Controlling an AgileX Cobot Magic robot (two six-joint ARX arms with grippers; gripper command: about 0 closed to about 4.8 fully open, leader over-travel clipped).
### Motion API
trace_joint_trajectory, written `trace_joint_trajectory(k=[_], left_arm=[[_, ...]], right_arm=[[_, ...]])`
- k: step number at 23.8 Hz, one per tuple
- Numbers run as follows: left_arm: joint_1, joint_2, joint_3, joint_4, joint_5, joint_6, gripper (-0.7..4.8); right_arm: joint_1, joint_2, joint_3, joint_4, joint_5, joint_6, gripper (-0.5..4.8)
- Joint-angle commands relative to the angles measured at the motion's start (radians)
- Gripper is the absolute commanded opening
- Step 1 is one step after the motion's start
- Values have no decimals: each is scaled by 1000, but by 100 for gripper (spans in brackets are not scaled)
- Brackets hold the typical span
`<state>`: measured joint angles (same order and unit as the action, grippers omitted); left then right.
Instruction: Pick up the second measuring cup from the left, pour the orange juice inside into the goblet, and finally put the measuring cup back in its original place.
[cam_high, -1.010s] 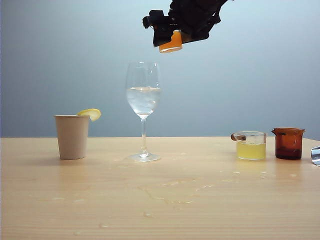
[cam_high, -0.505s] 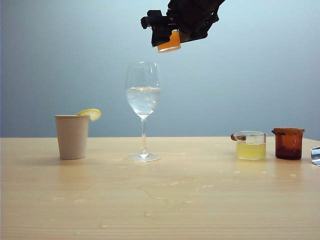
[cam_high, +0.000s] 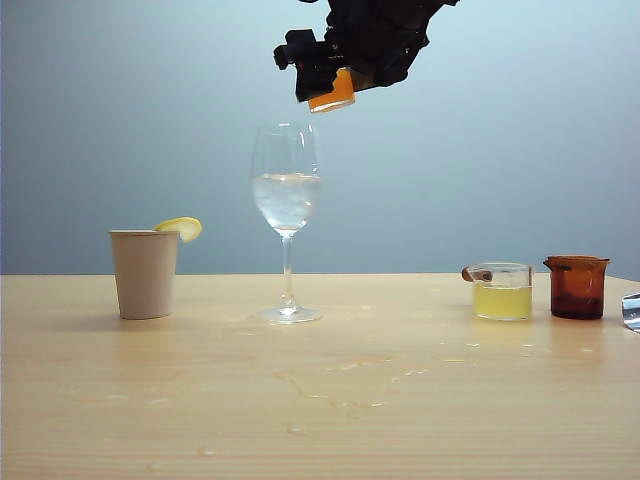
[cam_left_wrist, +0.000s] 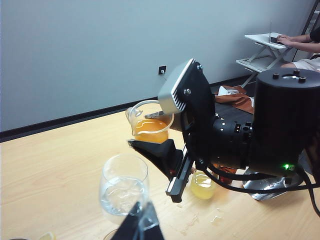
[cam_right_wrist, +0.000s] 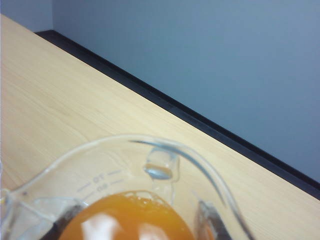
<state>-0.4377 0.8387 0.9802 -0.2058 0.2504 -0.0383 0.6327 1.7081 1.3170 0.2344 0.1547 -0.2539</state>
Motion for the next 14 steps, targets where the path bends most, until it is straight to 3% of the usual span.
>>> trace_joint_trajectory(k=[1,14], left_arm=[[-1,-2,4,8,0,4,-5],[-1,-2,4,4,0,4,-6]], right_arm=[[2,-1,9,32,5,-13,278],[8,5,9,33,35,-117,278]])
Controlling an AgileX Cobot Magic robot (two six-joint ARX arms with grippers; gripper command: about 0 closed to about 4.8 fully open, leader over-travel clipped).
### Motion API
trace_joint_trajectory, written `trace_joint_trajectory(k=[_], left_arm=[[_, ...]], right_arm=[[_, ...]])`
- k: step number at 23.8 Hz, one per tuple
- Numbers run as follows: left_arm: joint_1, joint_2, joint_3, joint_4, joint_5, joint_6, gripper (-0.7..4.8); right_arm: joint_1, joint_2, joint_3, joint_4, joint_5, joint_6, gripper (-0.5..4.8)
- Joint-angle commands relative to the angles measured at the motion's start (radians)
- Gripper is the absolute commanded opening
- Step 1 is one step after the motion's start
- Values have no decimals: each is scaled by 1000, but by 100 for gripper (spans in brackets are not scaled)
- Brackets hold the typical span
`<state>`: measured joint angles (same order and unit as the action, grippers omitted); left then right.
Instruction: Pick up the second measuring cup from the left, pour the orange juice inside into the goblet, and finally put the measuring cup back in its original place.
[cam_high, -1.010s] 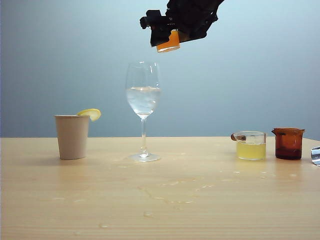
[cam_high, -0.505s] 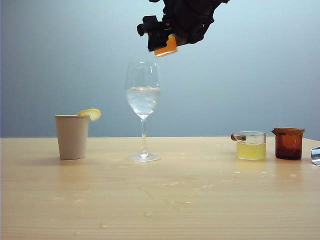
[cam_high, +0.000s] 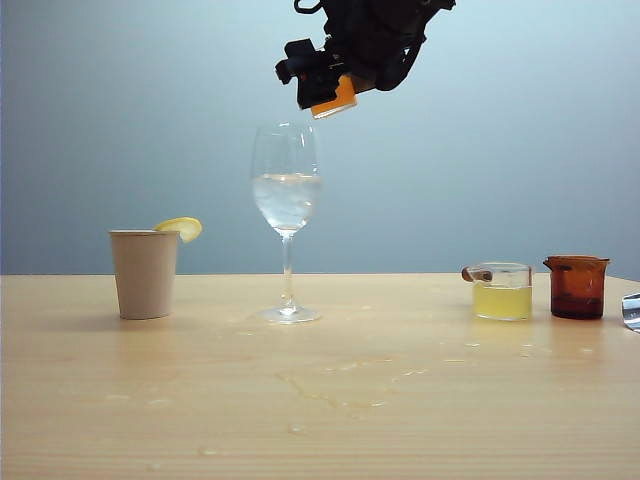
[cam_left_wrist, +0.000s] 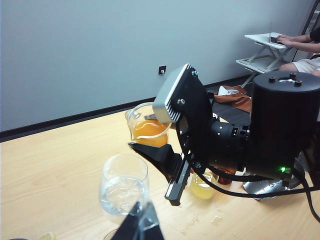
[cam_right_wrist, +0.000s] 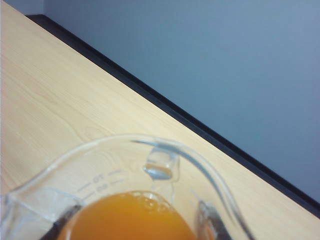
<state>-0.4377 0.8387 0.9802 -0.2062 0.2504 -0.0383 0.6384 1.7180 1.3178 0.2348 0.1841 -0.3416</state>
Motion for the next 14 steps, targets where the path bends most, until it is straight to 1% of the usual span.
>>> trace_joint_trajectory(k=[1,6,11,14], left_arm=[[-1,-2,4,5,0,4,-6],[-1,-2,4,5,1,4,-6],[-1,-2,4,5,1,4,-6],[-1,-2,4,5,0,4,-6]], right_arm=[[2,-5,8,32,9,-34,278],[3,-3,8,32,22,-77,278],[3,-3,8,39,23,-89,278],[4,-3,8,39,23,-135,278]])
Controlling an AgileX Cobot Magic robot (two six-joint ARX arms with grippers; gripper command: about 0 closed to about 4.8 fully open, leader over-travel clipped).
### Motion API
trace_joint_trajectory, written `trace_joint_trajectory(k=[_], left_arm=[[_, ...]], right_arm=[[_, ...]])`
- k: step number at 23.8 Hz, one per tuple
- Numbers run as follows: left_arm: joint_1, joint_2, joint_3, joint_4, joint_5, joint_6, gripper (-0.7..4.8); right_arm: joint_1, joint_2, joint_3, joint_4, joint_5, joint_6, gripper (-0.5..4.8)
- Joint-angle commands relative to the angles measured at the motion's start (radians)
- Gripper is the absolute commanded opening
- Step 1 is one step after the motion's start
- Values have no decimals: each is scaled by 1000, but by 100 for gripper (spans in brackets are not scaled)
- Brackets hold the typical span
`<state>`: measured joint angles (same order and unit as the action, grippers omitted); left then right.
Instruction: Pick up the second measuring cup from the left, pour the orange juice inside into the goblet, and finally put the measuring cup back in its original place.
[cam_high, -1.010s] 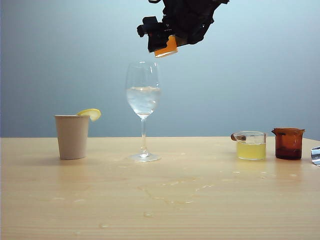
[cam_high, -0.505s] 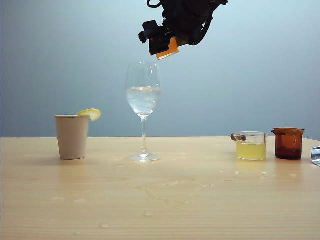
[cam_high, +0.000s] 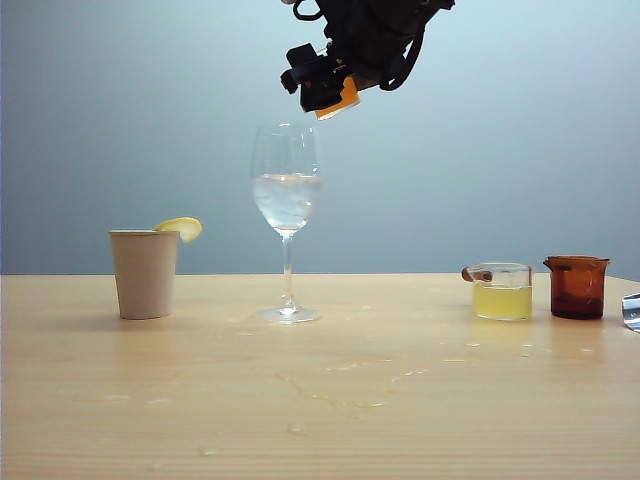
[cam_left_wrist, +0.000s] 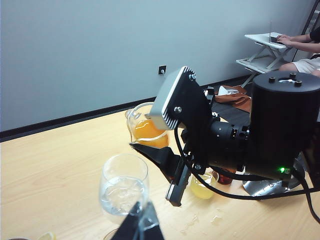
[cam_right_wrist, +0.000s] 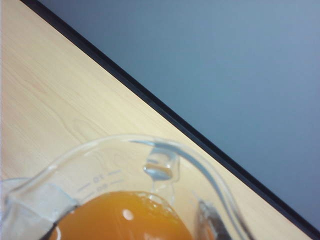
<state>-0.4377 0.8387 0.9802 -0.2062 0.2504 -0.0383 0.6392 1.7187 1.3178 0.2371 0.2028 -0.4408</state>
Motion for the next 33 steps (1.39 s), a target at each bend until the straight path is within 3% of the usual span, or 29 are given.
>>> trace_joint_trajectory(k=[1,33], left_arm=[[-1,-2,4,5,0,4,-6],[-1,-2,4,3,1,4,-5]], right_arm=[[3,-4,8,37,5,-39,278],[10,14,11,66,5,-245,278]])
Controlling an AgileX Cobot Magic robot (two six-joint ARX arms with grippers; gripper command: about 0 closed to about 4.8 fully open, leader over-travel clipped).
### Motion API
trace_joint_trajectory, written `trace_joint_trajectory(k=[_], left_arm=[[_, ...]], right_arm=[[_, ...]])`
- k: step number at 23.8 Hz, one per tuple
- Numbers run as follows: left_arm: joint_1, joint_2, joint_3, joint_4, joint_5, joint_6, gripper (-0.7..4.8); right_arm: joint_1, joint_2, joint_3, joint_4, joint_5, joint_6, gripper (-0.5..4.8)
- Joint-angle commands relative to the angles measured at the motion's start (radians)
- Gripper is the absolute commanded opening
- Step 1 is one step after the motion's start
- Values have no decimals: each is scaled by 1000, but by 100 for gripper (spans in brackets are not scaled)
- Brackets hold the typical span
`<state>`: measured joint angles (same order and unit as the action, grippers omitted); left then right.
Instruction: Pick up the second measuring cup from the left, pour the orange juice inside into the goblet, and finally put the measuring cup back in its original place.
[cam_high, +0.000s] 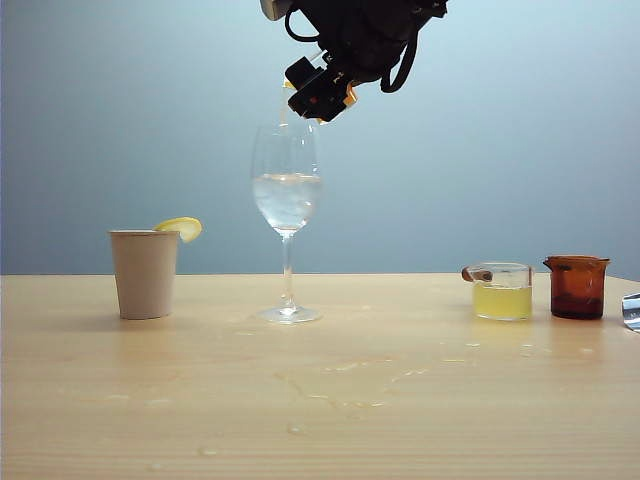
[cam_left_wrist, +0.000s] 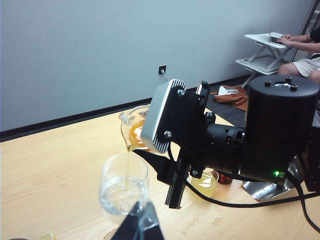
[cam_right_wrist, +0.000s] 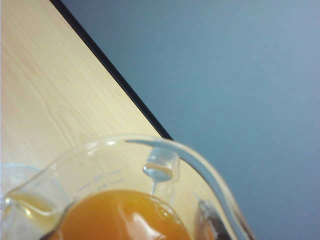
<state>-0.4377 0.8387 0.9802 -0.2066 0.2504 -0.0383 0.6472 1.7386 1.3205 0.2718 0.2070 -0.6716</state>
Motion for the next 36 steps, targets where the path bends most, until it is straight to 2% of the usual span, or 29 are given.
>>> trace_joint_trajectory(k=[1,36], left_arm=[[-1,-2,4,3,1,4,-6],[-1,-2,4,-3,1,4,-6]], right_arm=[[2,-6,8,32,0,-14,278],[7,-6,8,32,1,-171,278]])
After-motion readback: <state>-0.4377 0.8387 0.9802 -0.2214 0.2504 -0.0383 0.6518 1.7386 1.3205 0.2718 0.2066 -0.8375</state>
